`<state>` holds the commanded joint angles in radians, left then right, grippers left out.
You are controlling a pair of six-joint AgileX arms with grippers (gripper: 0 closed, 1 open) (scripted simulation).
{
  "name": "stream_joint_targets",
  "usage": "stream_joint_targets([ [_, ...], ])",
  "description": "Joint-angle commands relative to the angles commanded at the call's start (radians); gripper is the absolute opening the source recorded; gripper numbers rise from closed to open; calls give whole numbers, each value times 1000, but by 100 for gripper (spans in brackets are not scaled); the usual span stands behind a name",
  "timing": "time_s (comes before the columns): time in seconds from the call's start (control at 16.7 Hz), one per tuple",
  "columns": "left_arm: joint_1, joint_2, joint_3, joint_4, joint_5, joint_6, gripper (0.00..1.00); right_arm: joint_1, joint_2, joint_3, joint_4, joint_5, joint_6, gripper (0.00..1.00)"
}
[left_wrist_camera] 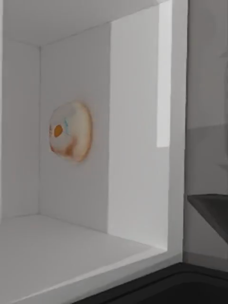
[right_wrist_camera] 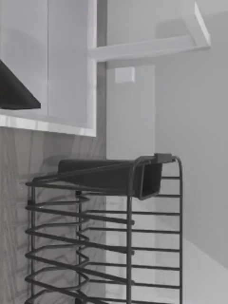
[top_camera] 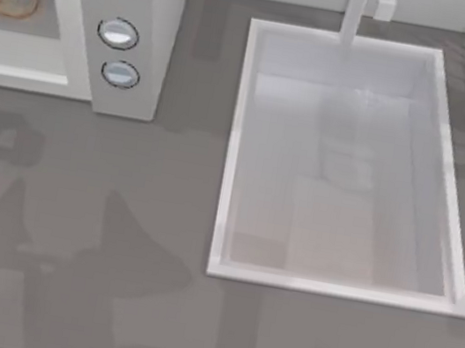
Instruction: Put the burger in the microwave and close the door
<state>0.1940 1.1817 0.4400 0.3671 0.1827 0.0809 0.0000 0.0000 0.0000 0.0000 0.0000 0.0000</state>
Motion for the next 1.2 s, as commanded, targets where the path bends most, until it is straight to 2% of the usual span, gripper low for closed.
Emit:
stream_joint_targets([
  [0.54, -123, -820, -279, -233, -116, -51, 100, 0, 0, 0, 0, 0, 0, 100],
  [0.72, -161, -1035, -366, -305, -152, -67, 100, 0, 0, 0, 0, 0, 0, 100],
  [0.96, -192, -1174, -436, -364, -181, -80, 100, 0, 0, 0, 0, 0, 0, 100],
  [1.2, -194, -1182, -440, -367, -183, -81, 100, 0, 0, 0, 0, 0, 0, 100],
])
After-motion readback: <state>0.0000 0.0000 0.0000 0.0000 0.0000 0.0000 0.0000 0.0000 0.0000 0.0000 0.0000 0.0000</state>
